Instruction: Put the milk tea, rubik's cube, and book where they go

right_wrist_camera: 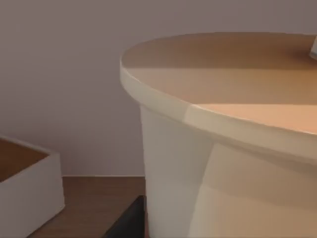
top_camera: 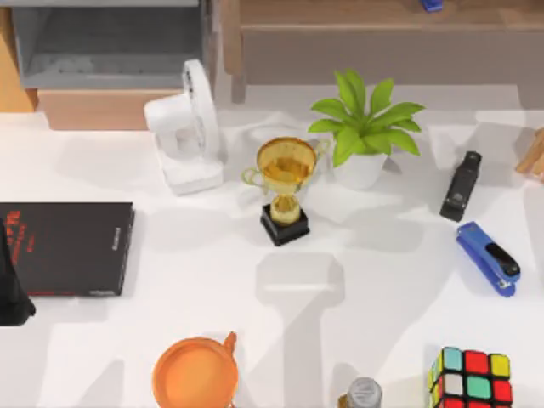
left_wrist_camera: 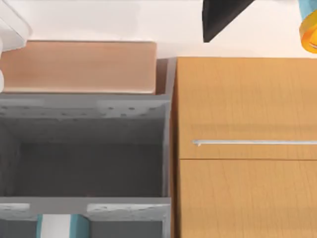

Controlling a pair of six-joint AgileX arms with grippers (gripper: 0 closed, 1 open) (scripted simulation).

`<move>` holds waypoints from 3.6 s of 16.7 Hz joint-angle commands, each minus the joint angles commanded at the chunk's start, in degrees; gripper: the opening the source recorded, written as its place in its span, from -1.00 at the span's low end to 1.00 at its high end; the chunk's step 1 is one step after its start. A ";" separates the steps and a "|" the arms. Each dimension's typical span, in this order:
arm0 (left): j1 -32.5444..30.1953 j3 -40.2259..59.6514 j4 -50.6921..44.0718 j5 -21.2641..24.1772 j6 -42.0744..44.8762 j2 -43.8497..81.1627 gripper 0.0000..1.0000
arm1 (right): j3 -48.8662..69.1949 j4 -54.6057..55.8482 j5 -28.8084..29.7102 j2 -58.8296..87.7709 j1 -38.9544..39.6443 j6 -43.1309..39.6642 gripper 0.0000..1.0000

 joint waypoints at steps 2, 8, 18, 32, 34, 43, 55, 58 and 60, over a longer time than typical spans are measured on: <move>0.00 0.00 0.00 0.00 0.00 0.00 1.00 | 0.00 0.00 0.00 0.00 0.00 0.00 -1.00; 0.00 0.00 0.00 0.00 0.00 0.00 1.00 | 0.00 0.00 0.00 0.00 0.00 0.00 -1.00; 0.00 0.00 0.00 0.00 0.00 0.00 1.00 | -15.04 2.37 -0.96 -12.22 -0.94 0.15 -1.00; 0.00 0.00 0.00 0.00 0.00 0.00 1.00 | -22.10 11.79 -7.22 -14.68 -10.73 1.02 -1.00; 0.00 0.00 0.00 0.00 0.00 0.00 1.00 | -23.77 15.53 -10.89 -11.40 -15.01 1.14 -1.00; 0.00 0.00 0.00 0.00 0.00 0.00 1.00 | -25.18 29.48 -23.52 3.53 -23.68 0.69 -1.00; 0.00 0.00 0.00 0.00 0.00 0.00 1.00 | -25.18 34.55 -23.49 8.18 -23.65 0.66 -1.00; 0.00 0.00 0.00 0.00 0.00 0.00 1.00 | -25.35 35.74 -23.49 9.63 -23.71 0.62 -1.00; 0.00 0.00 0.00 0.00 0.00 0.00 1.00 | -25.35 35.74 -23.49 9.63 -23.71 0.62 -1.00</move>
